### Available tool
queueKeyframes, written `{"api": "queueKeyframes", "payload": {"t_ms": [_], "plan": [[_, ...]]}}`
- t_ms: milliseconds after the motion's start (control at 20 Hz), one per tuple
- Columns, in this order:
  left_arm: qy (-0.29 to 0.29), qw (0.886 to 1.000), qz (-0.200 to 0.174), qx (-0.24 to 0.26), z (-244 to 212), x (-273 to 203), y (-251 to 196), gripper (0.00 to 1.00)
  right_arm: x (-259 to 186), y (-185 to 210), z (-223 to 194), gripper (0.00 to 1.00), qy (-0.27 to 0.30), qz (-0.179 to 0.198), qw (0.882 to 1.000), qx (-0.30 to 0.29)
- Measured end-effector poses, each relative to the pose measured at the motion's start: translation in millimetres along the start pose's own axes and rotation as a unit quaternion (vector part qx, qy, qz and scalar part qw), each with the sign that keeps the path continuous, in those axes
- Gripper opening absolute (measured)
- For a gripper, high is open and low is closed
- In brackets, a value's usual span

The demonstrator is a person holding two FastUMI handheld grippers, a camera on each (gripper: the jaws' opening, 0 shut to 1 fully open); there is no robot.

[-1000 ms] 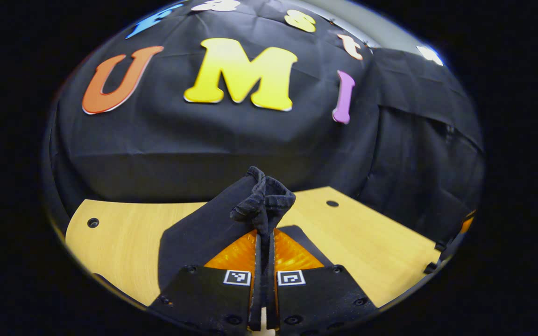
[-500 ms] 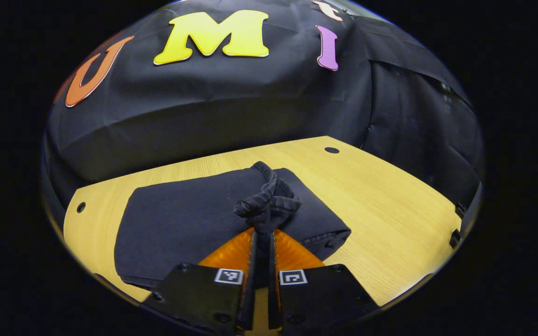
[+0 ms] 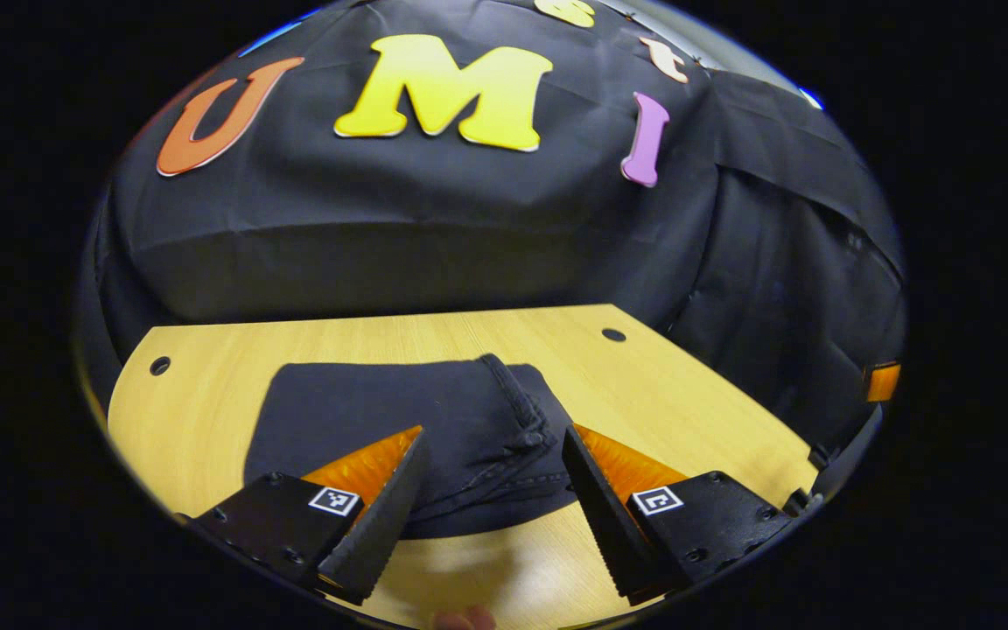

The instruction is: Grasp the waist and the cuffs of the jeans and fold them to make the two legs overlap; first hold the waist and fold one-third of the jeans toward the cuffs, then hold the cuffs and fold the remaining one-third in the same direction to finish folding.

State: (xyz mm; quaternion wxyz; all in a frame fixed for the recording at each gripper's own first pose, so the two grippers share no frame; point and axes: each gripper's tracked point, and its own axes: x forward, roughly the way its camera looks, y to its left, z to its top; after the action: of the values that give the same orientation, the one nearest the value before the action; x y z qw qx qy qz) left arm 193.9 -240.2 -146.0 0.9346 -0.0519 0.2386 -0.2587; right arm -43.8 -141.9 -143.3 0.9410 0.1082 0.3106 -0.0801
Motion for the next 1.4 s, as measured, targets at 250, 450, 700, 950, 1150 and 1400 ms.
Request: {"api": "queueKeyframes", "payload": {"t_ms": [250,450,700,950,1150,1400], "plan": [[-0.083,0.993,0.078,-0.04,90.1,-70.1,55.9,0.97,8.9,82.3,67.2,0.93,-0.08,0.057,0.992,-0.083],[-0.148,0.978,0.137,-0.062,154.1,-125.4,85.9,0.98,6.4,144.1,108.2,0.96,-0.151,0.08,0.977,-0.131],[-0.186,0.967,0.172,-0.02,188.8,-186.4,87.5,0.98,-6.5,197.0,137.4,0.93,-0.209,0.114,0.965,-0.109],[-0.231,0.954,0.194,-0.001,197.9,-230.6,73.7,0.98,-22.6,213.8,145.3,0.93,-0.25,0.11,0.957,-0.092],[-0.231,0.952,0.2,0.02,183.0,-236.4,59.3,0.98,-25.7,212.6,129.6,0.93,-0.244,0.102,0.959,-0.104],[-0.221,0.954,0.203,0.015,173.1,-231.8,54.2,0.98,-23.2,203.1,121.5,0.93,-0.232,0.087,0.963,-0.107]]}}
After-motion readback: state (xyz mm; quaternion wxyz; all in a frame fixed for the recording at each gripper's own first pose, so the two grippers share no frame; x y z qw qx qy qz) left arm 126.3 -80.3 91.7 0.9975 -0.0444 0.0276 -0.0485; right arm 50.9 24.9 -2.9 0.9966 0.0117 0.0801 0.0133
